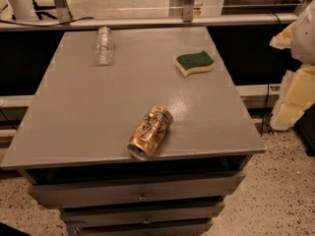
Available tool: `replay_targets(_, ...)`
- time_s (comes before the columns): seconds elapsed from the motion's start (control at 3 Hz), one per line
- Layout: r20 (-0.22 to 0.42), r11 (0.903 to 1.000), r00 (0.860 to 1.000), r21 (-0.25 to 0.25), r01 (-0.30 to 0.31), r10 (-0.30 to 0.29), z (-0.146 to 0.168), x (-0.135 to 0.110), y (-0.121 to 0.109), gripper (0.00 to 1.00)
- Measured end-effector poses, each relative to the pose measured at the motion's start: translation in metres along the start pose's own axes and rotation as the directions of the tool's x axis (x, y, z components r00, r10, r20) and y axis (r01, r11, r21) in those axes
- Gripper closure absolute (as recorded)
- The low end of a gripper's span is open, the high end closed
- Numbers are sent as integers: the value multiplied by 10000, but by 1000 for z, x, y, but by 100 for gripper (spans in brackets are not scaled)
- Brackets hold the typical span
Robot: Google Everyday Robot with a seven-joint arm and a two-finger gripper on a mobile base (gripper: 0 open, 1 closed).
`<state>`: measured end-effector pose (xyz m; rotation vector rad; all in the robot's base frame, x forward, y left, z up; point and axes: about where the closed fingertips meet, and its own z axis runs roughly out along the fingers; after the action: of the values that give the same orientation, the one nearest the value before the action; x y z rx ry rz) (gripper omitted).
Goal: Move sponge near orange can
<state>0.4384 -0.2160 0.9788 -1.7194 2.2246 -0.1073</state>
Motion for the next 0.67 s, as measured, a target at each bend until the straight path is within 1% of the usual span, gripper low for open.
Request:
replay_targets(0.33,1,10000,10000,2,0,0,0,0,0,0)
replay_targets(0.67,541,9992,9984,370,139,-159,8,-11,-11,0)
